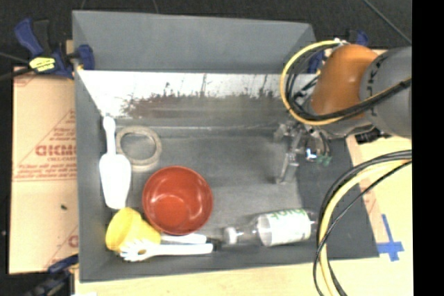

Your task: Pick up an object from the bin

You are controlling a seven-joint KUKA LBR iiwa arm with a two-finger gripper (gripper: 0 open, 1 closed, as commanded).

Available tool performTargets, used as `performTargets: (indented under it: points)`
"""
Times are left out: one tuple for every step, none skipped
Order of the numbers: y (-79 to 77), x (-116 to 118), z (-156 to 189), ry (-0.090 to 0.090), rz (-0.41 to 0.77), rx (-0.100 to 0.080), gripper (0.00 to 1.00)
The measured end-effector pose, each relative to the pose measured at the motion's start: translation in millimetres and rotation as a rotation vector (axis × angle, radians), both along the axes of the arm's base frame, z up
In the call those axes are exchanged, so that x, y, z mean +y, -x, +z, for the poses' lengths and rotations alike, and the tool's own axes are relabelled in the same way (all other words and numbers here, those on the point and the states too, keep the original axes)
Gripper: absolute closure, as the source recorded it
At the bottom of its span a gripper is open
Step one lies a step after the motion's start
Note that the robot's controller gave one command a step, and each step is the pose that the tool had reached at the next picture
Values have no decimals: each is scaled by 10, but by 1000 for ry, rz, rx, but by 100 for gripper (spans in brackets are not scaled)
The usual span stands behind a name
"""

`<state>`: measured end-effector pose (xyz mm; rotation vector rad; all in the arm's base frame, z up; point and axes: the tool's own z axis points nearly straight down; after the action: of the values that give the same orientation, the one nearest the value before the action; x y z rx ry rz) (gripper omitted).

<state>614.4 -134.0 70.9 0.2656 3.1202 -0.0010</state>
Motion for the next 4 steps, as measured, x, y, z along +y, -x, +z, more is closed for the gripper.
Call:
performTargets:
  points:
    - [-40, -97, 92, 6, 73, -11, 0]
    - [-41, -154, 660, 2, -3, -6, 100]
    - [-40, -155, 660, 3, -2, -6, 100]
    - [-153, 92, 641, -1, -316, -16, 100]
